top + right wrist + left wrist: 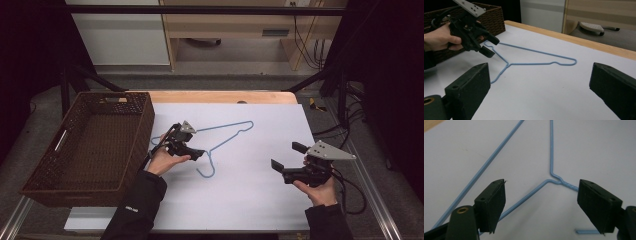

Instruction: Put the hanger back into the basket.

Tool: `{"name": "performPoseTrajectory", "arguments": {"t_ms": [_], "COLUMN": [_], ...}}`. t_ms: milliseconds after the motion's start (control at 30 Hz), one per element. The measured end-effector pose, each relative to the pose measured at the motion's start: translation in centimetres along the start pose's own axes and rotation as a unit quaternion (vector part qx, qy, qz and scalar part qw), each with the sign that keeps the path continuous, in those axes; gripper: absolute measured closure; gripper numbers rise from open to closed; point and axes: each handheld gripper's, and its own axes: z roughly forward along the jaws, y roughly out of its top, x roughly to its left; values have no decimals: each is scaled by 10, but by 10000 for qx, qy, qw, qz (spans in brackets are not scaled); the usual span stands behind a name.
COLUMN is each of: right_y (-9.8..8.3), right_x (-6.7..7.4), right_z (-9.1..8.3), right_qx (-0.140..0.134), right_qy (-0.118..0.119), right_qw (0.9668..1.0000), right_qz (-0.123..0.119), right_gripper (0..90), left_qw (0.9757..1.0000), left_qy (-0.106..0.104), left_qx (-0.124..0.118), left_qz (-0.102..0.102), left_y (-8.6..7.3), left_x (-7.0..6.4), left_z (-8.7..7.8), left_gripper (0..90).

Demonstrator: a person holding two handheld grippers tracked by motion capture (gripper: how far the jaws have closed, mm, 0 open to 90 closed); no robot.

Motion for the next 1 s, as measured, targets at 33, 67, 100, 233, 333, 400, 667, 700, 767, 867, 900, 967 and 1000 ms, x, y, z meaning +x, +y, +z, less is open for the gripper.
{"name": "performPoseTrajectory", "arguments": {"t_ms": [33, 67, 100, 233, 333, 400, 667, 700, 767, 867, 900, 967, 1000], "right_y": [0, 0, 0, -1, -1, -1, -2, -2, -2, -1, -1, -2, -2], "right_x": [0, 0, 0, -1, -1, -1, -1, -1, -1, -1, -1, -1, -1], "right_z": [0, 0, 0, 1, 1, 1, 3, 3, 3, 2, 2, 2, 2], "right_qx": [-2, 10, 10, 32, 29, 37, 71, 71, 74, 61, 61, 69, 69], "right_qy": [0, 3, 3, 13, 12, 14, 10, 10, 15, 11, 11, 12, 12], "right_qw": [10000, 10000, 10000, 10000, 10000, 10000, 10000, 10000, 10000, 10000, 10000, 10000, 10000], "right_qz": [10, 3, 3, -21, -18, -20, -27, -27, -23, -19, -19, -27, -27], "right_gripper": [37, 37, 37, 37, 37, 36, 36, 36, 36, 36, 36, 37, 37], "left_qw": [10000, 10000, 10000, 9999, 9998, 9997, 9994, 9994, 9993, 9990, 9990, 9988, 9988], "left_qy": [-16, -16, -19, 9, 31, 21, -31, -39, -17, -25, -25, -19, -19], "left_qx": [50, 50, 51, 101, 176, 260, 329, 335, 368, 415, 415, 463, 463], "left_qz": [-17, -17, -26, 21, 21, 5, 80, 86, 103, 131, 131, 170, 170], "left_y": [-1, -1, -2, -4, -7, -8, -10, -10, -9, -8, -8, -7, -7], "left_x": [2, 2, 3, 5, 8, 10, 9, 8, 6, 2, 2, -2, -2], "left_z": [5, 5, 8, 18, 25, 29, 32, 32, 32, 31, 31, 31, 31], "left_gripper": [256, 266, 266, 328, 348, 372, 482, 482, 533, 599, 620, 660, 688]}}
